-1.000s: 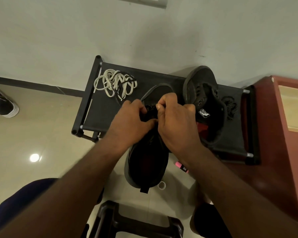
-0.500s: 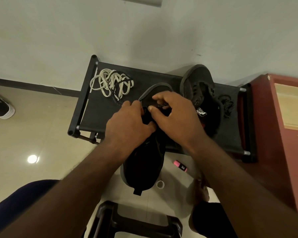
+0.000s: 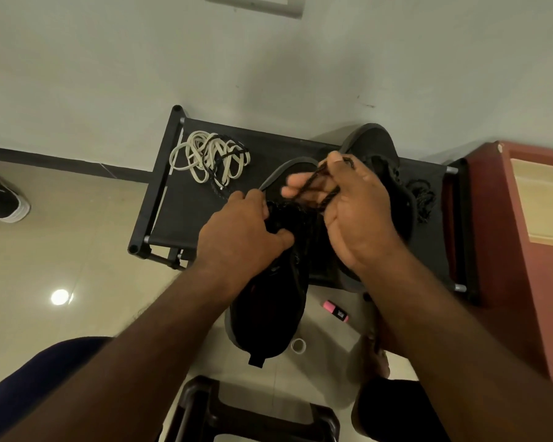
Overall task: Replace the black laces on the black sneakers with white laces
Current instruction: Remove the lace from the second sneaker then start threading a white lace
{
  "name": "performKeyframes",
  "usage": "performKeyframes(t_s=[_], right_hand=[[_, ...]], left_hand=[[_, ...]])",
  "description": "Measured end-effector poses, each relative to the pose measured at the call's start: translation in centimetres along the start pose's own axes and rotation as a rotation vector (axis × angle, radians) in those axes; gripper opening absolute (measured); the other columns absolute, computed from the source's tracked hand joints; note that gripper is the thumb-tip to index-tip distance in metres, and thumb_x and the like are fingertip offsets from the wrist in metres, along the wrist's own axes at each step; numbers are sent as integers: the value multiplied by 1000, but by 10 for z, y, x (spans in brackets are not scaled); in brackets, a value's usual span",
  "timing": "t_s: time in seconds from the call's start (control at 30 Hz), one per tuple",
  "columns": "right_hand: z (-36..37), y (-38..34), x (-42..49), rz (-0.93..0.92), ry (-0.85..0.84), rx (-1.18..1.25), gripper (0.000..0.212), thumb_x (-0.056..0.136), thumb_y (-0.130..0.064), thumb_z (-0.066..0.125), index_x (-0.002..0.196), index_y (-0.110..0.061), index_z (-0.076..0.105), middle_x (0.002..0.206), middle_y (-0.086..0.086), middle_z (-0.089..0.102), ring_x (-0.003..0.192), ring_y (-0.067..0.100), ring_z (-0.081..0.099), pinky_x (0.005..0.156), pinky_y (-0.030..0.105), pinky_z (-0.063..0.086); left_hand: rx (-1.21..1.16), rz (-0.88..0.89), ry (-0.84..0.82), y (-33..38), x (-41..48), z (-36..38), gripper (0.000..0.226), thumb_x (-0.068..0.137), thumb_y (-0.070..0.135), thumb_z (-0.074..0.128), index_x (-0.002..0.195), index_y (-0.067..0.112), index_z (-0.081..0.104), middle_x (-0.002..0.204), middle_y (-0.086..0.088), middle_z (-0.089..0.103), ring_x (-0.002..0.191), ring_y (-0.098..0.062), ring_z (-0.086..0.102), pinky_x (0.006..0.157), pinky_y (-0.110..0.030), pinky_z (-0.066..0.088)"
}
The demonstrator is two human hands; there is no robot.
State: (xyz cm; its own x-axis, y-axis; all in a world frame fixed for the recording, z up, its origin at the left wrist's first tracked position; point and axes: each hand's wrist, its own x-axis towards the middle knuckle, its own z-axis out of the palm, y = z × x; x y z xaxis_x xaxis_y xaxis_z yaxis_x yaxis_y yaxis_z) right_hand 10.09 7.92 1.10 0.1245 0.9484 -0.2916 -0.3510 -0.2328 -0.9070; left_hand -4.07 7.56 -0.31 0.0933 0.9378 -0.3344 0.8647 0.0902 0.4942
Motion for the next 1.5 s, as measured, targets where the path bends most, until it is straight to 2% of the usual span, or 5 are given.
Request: performKeyframes(t_s=[0.17,0.5,0.83,1.17,1.5], right_hand=[[-5,7,0,-158,-4,-671,20,104,-25,49,94,-11,58,68,-2,60,60,10,56,62,29,51],[1,13,-5,-288,-234,-1705,28,100,-29,54,126,-23,59,125,0,51,120,20,43,101,40,35],[1,18,-3,-342,-140,-1585,18,102,-32,50,108,-19,60,105,-3,54,107,18,51,95,41,40],[5,-1,-1,67,-14,-192,14,102,-13,47,92,-12,56,83,8,73,77,22,70,70,28,53],[17,9,-9,-314,-255,-1674,16,101,-25,45,106,-23,60,96,-6,52,100,17,55,94,38,35]], left_hand=[[49,2,-12,1,0,2,41,79,51,68,104,25,50,104,3,49,91,-21,57,74,-37,49],[82,33,1,-1,3,5,39,84,50,65,107,23,50,104,0,49,91,-22,57,76,-39,51],[5,17,-36,-7,6,3,55,74,54,70,117,25,49,111,3,56,98,-21,60,85,-45,54],[-20,16,-65,-9,7,2,58,75,52,72,121,26,48,115,5,57,102,-19,59,86,-43,54],[47,30,-1,-4,2,7,34,86,41,63,106,21,44,100,-1,54,89,-26,60,74,-40,50]])
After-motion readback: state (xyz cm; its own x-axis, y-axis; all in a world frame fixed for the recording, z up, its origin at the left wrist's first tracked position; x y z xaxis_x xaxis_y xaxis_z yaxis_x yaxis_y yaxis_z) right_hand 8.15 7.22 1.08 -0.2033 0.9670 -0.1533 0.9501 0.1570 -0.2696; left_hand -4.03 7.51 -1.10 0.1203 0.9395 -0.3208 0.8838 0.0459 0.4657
